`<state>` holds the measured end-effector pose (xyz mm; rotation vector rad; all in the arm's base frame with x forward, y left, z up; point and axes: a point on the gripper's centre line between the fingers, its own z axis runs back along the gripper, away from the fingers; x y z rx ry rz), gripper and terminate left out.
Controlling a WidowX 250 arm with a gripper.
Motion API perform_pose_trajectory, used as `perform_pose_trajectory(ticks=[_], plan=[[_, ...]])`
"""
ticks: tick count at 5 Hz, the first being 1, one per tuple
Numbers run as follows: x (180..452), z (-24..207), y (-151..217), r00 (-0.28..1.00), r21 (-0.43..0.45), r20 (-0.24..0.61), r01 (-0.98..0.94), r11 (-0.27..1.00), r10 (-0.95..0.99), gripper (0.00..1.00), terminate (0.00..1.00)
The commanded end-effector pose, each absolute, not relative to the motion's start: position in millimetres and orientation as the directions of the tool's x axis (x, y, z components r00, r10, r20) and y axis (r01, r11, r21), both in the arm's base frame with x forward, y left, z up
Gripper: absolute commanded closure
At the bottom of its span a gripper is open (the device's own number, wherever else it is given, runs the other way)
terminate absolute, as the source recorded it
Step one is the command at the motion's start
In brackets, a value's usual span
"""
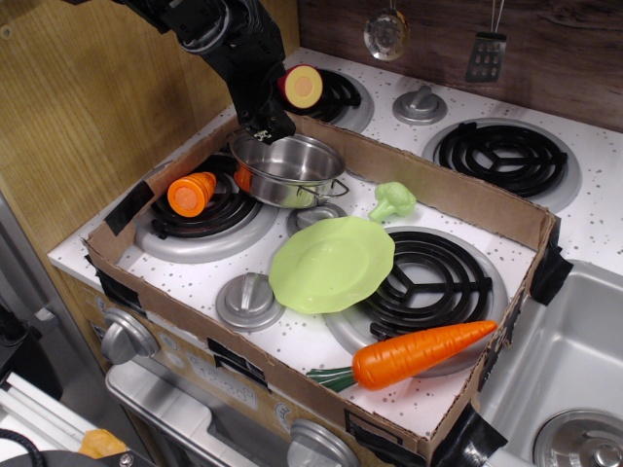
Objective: Put carrot on plate
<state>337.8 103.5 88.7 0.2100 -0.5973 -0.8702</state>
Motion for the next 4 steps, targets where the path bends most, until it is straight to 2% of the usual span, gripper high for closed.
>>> perform_pose_trajectory(ticks=[1, 2, 4], plan=[[337.8, 88.7, 103.5, 0.495, 0.408, 0.406, 0.655, 0.637, -0.769, 0.0, 0.0], [335.3, 100.7, 106.1, 0.479, 0.401, 0.374, 0.689, 0.604, -0.794, 0.0, 0.0], [330.1, 148.1, 101.0, 0.499, 0.401, 0.28, 0.716, 0.572, -0.82, 0.0, 0.0]])
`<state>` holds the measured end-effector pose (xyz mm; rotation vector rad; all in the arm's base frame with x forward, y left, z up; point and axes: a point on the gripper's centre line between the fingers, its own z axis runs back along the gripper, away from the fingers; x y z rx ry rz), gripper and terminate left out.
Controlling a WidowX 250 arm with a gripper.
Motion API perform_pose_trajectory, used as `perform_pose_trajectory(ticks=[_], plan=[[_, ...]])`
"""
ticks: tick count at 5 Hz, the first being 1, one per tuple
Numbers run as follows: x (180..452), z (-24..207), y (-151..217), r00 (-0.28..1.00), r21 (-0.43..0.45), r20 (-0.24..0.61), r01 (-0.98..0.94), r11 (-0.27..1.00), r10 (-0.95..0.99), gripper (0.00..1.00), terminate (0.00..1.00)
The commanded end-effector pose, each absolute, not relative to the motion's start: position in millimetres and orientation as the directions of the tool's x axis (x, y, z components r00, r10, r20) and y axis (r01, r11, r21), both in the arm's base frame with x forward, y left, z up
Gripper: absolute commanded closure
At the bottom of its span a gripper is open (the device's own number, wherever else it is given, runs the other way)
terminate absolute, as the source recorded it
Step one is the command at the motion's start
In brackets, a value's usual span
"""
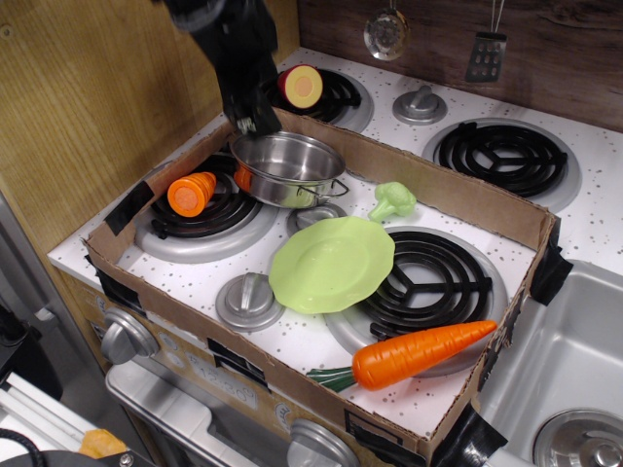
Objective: Put carrot on plate
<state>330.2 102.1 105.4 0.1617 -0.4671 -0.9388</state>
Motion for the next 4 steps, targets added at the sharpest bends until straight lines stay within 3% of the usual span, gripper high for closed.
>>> perform_pose_trajectory(ticks=[1, 4], plan=[[315.5, 147.3, 89.9, 0.519, 0.383, 0.274, 0.713, 0.587, -0.809, 0.0, 0.0], [241.9, 128.1, 12.4, 0.693, 0.366, 0.294, 0.555, 0.747, -0.659, 0.0, 0.0]])
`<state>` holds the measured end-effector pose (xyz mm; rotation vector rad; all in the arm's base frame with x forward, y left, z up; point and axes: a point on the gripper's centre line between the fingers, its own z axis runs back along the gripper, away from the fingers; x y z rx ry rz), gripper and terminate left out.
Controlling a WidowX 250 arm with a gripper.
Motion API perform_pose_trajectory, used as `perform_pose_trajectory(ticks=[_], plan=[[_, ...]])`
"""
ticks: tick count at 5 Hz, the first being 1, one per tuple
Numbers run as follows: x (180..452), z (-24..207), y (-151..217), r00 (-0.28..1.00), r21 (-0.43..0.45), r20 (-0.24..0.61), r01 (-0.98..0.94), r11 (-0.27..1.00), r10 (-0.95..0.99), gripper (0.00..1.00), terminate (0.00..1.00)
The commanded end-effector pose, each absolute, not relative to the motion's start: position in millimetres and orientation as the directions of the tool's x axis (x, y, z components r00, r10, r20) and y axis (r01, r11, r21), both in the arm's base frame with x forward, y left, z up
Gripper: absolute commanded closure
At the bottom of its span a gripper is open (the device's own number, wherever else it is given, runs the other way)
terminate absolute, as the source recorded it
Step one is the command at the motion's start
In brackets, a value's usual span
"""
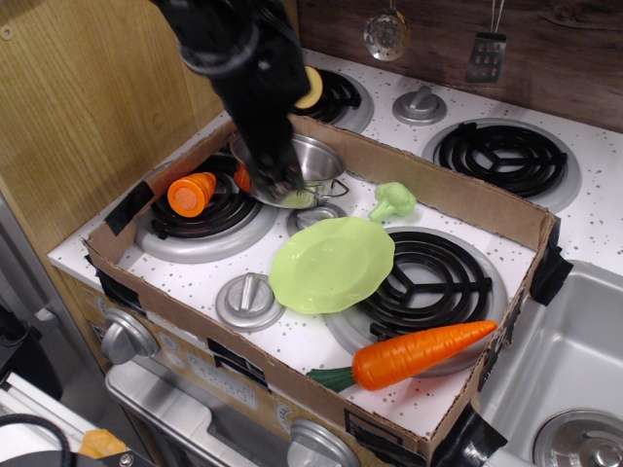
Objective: Put carrot on plate
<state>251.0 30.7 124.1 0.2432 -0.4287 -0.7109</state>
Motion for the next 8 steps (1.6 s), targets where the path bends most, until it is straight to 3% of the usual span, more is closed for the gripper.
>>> perform_pose_trajectory(ticks=[1, 3, 4, 6, 8], plan=[[234.4, 123.2, -2.1, 0.719, 0.314, 0.291, 0.551, 0.773, -0.631, 0.0, 0.0], [223.1, 99.5, -36.9, 0.729, 0.145, 0.257, 0.62, 0.771, -0.634, 0.0, 0.0], [218.3, 85.7, -60.7, 0.698, 0.045, 0.333, 0.66, 0.75, -0.634, 0.0, 0.0], [224.1, 64.4, -66.1, 0.603, 0.039, 0.468, 0.716, 0.697, -0.646, 0.0, 0.0], [226.1, 45.7, -63.0, 0.597, 0.033, 0.494, 0.714, 0.7, -0.632, 0.0, 0.0]])
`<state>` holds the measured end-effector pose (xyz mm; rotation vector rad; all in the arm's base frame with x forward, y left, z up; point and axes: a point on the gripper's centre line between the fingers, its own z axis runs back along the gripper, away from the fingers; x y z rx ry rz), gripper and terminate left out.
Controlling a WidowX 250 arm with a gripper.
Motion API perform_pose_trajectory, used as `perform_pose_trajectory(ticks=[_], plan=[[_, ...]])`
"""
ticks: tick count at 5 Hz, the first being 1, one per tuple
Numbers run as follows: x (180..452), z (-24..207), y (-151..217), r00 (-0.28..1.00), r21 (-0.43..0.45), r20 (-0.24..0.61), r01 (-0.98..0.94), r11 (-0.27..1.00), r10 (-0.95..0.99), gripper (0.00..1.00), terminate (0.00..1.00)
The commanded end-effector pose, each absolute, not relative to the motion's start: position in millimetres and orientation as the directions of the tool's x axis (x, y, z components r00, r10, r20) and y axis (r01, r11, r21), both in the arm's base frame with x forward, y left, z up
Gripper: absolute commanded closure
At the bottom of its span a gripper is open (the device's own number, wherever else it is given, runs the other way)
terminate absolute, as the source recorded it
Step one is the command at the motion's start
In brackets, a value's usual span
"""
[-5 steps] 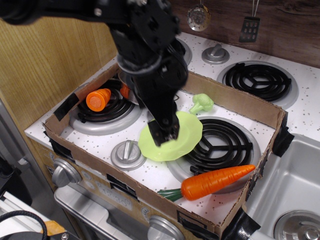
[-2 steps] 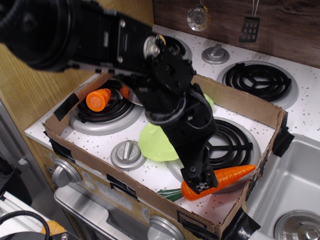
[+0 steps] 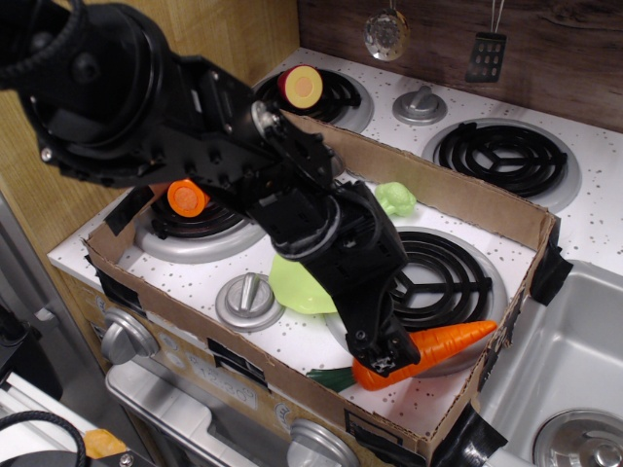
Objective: Put carrot on plate
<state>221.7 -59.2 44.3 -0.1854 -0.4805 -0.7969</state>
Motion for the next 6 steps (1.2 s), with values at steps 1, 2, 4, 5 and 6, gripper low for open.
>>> perform_pose_trajectory(ticks=[1, 2, 4, 5, 6], plan=[[218.7, 39.4, -70.0, 0.603, 0.034, 0.503, 0.703, 0.711, -0.62, 0.0, 0.0], [213.1, 36.8, -79.3, 0.583, 0.069, 0.506, 0.708, 0.703, -0.636, 0.0, 0.0], [219.0, 16.8, -80.8, 0.553, 0.061, 0.53, 0.731, 0.679, -0.643, 0.0, 0.0], [223.2, 9.9, -79.8, 0.522, 0.092, 0.531, 0.748, 0.658, -0.668, 0.0, 0.0], [224.8, 15.9, -80.1, 0.532, 0.098, 0.49, 0.754, 0.65, -0.691, 1.0, 0.0]])
